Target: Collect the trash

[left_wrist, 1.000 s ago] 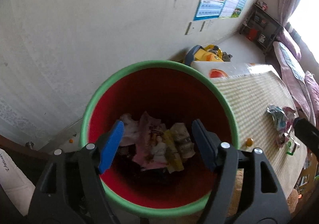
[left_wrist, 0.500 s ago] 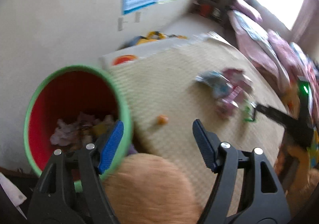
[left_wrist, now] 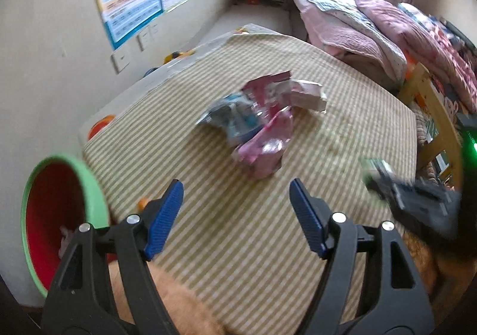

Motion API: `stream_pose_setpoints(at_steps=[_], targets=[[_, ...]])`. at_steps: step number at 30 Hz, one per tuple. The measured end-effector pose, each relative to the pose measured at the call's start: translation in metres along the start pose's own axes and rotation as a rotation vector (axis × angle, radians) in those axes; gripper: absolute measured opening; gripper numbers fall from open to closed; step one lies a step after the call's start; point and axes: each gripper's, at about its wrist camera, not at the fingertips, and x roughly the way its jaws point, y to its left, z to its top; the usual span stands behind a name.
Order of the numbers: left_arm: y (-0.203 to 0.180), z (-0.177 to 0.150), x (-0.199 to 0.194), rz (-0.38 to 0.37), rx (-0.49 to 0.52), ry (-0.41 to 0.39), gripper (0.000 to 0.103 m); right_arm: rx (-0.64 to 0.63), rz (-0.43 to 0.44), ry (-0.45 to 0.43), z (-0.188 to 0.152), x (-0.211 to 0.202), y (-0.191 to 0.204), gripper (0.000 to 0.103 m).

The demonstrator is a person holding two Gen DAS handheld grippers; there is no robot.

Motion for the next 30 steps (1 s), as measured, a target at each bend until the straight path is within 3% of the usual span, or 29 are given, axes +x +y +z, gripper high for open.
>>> stream_pose_setpoints(at_steps=[4,6,11,16,18,23,30], targets=[[-0.015,0.019,0.028,0.010,0.027,0.021,0.071,0.063,0.035,0.010,-0.018,-0.010,-0.016,0.023],[-0.022,0.026,0.040,0.010,0.045,0.040,0.071,0.082,0.041,-0.002,-0.017,-0.014,-0.018,0.043],[-0.035,0.033,0.070,0.038,0.095,0.104,0.071,0.100,0.056,-0.080,-0.017,-0.030,-0.021,0.067],[-0.038,0.030,0.098,0.061,0.104,0.205,0.071,0.182,0.045,-0.130,-0.019,-0.040,-0.039,0.067],[-0.037,0.025,0.101,0.045,0.089,0.232,0.048,0.220,0.042,-0.127,-0.018,-0.039,-0.047,0.067],[-0.022,0.011,0.078,-0.027,0.001,0.221,0.032,0.267,0.044,-0.082,-0.018,-0.030,-0.058,0.067],[-0.007,-0.016,0.034,-0.090,-0.088,0.183,0.031,0.257,0.035,-0.027,-0.020,-0.024,-0.056,0.067]])
